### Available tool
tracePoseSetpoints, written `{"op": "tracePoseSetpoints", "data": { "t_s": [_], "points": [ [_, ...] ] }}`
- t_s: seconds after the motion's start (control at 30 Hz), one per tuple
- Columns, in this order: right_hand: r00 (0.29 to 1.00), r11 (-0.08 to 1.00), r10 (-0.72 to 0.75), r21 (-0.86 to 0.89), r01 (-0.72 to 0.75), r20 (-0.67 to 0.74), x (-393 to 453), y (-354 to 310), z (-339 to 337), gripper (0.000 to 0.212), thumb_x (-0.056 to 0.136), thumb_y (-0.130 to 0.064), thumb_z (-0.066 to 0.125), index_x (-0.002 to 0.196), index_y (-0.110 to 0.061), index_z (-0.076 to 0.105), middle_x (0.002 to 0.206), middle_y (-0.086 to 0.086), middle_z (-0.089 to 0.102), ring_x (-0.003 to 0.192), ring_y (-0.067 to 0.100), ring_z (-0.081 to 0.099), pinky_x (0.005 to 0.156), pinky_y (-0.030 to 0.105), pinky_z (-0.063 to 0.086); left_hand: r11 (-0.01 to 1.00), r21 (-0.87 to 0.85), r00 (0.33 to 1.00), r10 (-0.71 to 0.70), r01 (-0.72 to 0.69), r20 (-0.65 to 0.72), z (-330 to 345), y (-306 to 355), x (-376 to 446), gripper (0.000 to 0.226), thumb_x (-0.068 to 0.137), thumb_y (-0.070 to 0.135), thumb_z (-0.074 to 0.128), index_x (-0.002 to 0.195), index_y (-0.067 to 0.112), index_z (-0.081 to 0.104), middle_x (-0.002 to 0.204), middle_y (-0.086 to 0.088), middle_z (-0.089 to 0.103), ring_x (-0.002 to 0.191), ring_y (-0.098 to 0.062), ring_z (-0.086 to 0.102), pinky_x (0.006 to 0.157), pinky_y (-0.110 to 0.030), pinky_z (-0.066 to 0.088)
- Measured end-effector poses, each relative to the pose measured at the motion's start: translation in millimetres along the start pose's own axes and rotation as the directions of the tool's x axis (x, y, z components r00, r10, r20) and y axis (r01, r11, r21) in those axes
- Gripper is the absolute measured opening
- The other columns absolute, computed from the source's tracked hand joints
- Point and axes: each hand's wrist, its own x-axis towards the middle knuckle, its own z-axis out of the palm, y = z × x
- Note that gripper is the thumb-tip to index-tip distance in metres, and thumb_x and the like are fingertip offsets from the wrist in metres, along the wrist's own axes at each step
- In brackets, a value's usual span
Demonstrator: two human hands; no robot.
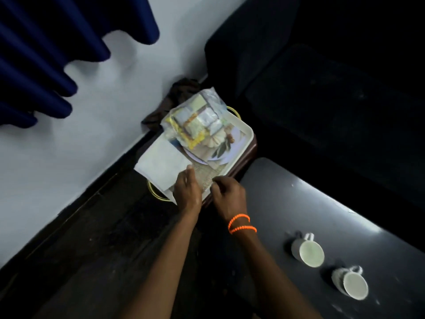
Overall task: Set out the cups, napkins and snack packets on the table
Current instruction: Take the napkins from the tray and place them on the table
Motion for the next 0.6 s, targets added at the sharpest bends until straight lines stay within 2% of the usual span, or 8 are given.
{"op": "tracePoseSetpoints", "data": {
  "t_s": [0.07,0.13,0.23,0.3,0.43,0.5,0.57,0.6],
  "points": [
    [0.999,1.0,-0.017,-0.015,0.018,0.052,27.7,-16.7,28.0,0.027,0.085,-0.014,0.068,0.109,-0.006,0.075,0.102,0.013,0.074,0.09,0.027,0.071,0.085,0.027,0.053,0.998,0.062,0.998,0.017,-0.013,-0.058,-10.7,6.9,25.4,0.05,0.107,0.047,0.043,0.123,0.007,0.069,0.128,-0.015,0.07,0.121,-0.034,0.062,0.098,-0.035,0.045],
    [0.993,0.998,0.003,-0.061,0.004,0.12,52.0,-29.5,55.0,0.034,0.087,-0.016,0.066,0.118,-0.004,0.07,0.111,0.018,0.068,0.099,0.035,0.067,0.088,0.038,0.054,0.997,0.082,0.994,-0.001,0.01,-0.11,-20.5,9.2,47.8,0.053,0.107,0.047,0.042,0.13,0.006,0.065,0.135,-0.016,0.066,0.126,-0.034,0.059,0.1,-0.038,0.043],
    [0.977,0.979,0.086,-0.196,-0.046,0.197,77.5,-43.1,90.3,0.043,0.087,-0.021,0.064,0.125,0.0,0.059,0.122,0.023,0.06,0.111,0.043,0.06,0.091,0.044,0.05,0.995,0.043,0.988,-0.081,0.088,-0.134,-31.8,5.2,70.3,0.057,0.107,0.049,0.039,0.134,0.006,0.064,0.136,-0.016,0.065,0.125,-0.034,0.06,0.109,-0.043,0.046],
    [0.969,0.965,0.126,-0.252,-0.07,0.214,84.5,-49.4,108.4,0.049,0.086,-0.024,0.066,0.127,0.001,0.054,0.125,0.025,0.057,0.114,0.045,0.057,0.094,0.046,0.048,0.992,0.014,0.986,-0.123,0.125,-0.116,-36.4,0.9,77.0,0.058,0.108,0.049,0.037,0.133,0.004,0.065,0.134,-0.016,0.067,0.124,-0.034,0.061,0.109,-0.047,0.048],
    [0.939,0.965,0.257,-0.119,-0.235,0.229,92.6,-54.4,129.8,0.056,0.082,-0.023,0.073,0.129,0.001,0.052,0.13,0.022,0.059,0.12,0.039,0.058,0.094,0.04,0.049,0.987,0.007,0.984,-0.162,0.163,-0.079,-39.0,-0.7,81.0,0.062,0.109,0.048,0.033,0.127,0.001,0.068,0.129,-0.019,0.069,0.12,-0.036,0.065,0.107,-0.047,0.05],
    [0.914,0.951,0.31,-0.088,-0.297,0.261,99.0,-54.5,133.2,0.049,0.079,-0.022,0.076,0.122,-0.002,0.062,0.12,0.016,0.069,0.11,0.033,0.065,0.081,0.033,0.052,0.982,-0.048,0.98,-0.186,0.183,-0.069,-40.4,0.7,82.1,0.061,0.108,0.05,0.036,0.128,0.001,0.067,0.13,-0.02,0.068,0.121,-0.037,0.065,0.107,-0.049,0.051],
    [0.899,0.947,0.32,-0.111,-0.3,0.3,102.3,-55.1,134.0,0.031,0.076,-0.021,0.078,0.101,-0.004,0.072,0.096,0.013,0.073,0.084,0.027,0.067,0.06,0.024,0.042,0.973,-0.124,0.978,-0.202,0.193,-0.061,-43.5,0.6,81.5,0.059,0.107,0.05,0.04,0.132,0.003,0.065,0.134,-0.02,0.066,0.124,-0.036,0.063,0.108,-0.05,0.051],
    [0.897,0.948,0.318,-0.121,-0.295,0.306,102.3,-55.7,133.6,0.022,0.075,-0.021,0.078,0.089,-0.006,0.071,0.083,0.01,0.07,0.071,0.024,0.061,0.052,0.023,0.035,0.969,-0.151,0.976,-0.208,0.197,-0.058,-45.5,-0.2,81.3,0.058,0.107,0.05,0.041,0.133,0.004,0.064,0.135,-0.019,0.065,0.124,-0.036,0.063,0.108,-0.051,0.051]
  ]
}}
